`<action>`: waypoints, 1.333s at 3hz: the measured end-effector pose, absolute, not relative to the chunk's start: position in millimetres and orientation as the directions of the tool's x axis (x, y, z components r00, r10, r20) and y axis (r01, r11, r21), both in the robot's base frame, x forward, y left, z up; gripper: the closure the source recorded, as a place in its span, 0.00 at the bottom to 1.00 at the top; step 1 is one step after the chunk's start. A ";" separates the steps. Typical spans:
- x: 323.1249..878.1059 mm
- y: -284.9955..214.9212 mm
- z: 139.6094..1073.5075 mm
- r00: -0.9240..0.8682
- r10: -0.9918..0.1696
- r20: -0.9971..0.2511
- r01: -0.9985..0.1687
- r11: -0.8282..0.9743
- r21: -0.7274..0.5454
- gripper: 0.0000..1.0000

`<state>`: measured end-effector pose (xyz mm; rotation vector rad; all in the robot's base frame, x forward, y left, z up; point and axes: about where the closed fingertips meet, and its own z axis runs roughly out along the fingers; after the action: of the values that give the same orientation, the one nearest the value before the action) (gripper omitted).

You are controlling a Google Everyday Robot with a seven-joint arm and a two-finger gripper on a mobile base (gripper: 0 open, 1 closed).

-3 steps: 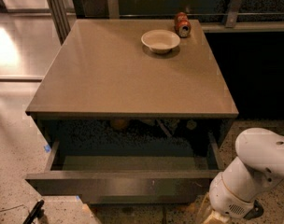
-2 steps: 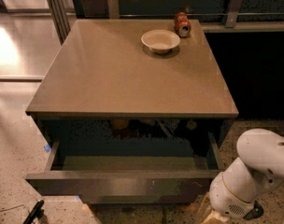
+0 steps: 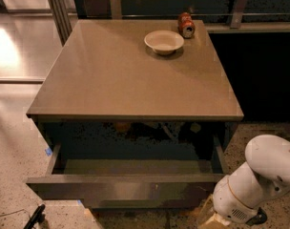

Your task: Close top drawer

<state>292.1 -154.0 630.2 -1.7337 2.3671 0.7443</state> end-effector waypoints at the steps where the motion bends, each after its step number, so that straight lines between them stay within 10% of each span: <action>1: 292.1 -154.0 630.2 -0.340 -0.865 -0.370 -0.921 0.226 0.318 1.00; 4: 331.2 -125.6 644.1 -0.364 -0.811 -0.457 -0.931 0.303 0.204 0.97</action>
Offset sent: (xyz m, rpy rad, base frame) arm 0.0213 0.0108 0.0086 0.0504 -0.0778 -0.0612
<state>331.2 -125.6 644.1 -1.5853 2.3054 0.6402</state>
